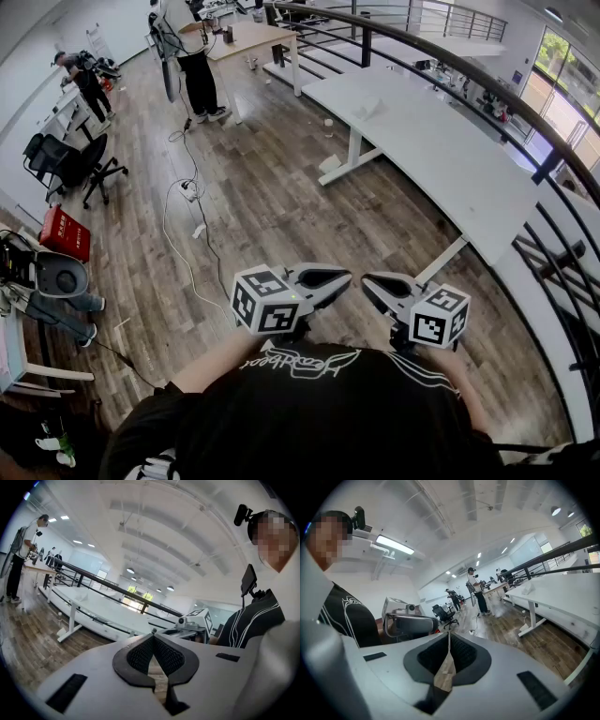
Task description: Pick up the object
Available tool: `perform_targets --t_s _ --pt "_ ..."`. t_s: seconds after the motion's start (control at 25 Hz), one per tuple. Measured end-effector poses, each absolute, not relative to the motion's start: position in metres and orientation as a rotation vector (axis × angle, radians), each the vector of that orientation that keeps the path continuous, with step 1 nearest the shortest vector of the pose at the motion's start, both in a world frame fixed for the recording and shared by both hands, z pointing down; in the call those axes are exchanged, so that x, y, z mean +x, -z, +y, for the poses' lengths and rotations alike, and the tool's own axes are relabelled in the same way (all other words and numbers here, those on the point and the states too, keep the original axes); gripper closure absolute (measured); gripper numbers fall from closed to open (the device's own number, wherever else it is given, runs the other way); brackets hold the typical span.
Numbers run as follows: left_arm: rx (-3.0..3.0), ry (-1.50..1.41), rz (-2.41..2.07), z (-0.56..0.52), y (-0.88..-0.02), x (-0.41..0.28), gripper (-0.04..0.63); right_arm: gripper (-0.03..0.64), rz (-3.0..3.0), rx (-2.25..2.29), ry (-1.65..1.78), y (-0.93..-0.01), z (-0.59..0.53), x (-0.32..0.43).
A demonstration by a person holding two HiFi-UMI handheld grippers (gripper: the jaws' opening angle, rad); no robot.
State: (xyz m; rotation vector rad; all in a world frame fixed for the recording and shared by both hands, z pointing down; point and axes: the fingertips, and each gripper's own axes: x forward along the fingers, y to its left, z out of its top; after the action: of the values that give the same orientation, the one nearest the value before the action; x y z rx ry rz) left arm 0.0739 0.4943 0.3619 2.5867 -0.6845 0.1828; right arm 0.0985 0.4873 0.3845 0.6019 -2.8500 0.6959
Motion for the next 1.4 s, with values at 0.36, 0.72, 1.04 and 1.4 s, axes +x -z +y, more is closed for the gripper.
perform_targets --t_s 0.36,0.72,1.04,1.4 --pt "2.575 -0.159 -0.683 0.494 -0.358 0.078 0.588 0.592 -2.858 0.631 -0.723 -0.382 0.490 0.105" --pt "2.568 -0.142 -0.684 0.479 -0.359 0.070 0.588 0.592 -2.866 0.627 -0.770 -0.384 0.474 0.096" --pt "2.540 -0.124 -0.677 0.434 -0.376 0.058 0.588 0.592 -2.840 0.629 -0.798 -0.398 0.429 0.084" --pt "2.509 -0.129 -0.624 0.334 -0.398 0.037 0.589 0.592 -2.805 0.687 -0.864 -0.421 0.332 0.067"
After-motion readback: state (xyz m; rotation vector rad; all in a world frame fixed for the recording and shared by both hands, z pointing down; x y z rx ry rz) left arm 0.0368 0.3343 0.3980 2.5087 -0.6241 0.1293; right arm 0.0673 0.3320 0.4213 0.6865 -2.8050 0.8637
